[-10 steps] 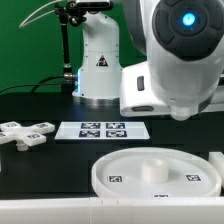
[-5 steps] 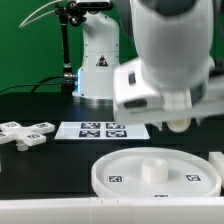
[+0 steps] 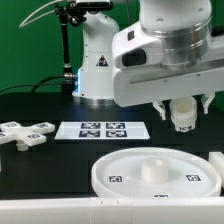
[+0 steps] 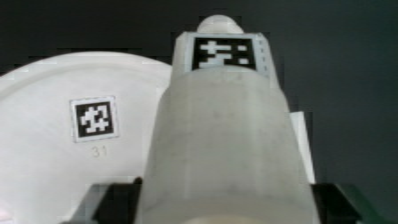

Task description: Assemble round table

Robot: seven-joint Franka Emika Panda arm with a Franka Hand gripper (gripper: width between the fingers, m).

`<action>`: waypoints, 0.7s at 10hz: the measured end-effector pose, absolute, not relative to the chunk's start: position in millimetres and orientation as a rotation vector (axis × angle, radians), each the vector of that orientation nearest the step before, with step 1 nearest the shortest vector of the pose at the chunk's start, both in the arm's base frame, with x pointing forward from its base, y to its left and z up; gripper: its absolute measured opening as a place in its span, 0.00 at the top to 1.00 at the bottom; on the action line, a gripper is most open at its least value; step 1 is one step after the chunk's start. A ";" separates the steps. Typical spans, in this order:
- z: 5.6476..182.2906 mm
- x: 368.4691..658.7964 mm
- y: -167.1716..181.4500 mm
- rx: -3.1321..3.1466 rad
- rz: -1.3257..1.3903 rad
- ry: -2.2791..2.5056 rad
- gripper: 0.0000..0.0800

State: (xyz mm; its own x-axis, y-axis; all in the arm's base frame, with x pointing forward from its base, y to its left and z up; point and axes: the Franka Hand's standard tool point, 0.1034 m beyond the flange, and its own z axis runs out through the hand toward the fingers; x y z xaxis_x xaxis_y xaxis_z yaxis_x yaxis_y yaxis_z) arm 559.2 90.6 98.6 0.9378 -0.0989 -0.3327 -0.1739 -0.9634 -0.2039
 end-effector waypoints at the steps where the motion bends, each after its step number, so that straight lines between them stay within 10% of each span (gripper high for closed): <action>1: 99.2 566.7 88.9 -2.889 0.346 0.214 0.49; 7: 140.5 608.1 71.4 -2.939 -0.212 0.160 0.49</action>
Offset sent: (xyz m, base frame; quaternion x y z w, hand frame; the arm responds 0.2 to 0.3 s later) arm 0.0292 -0.0266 0.0494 -0.0391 0.1729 -0.0693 0.9817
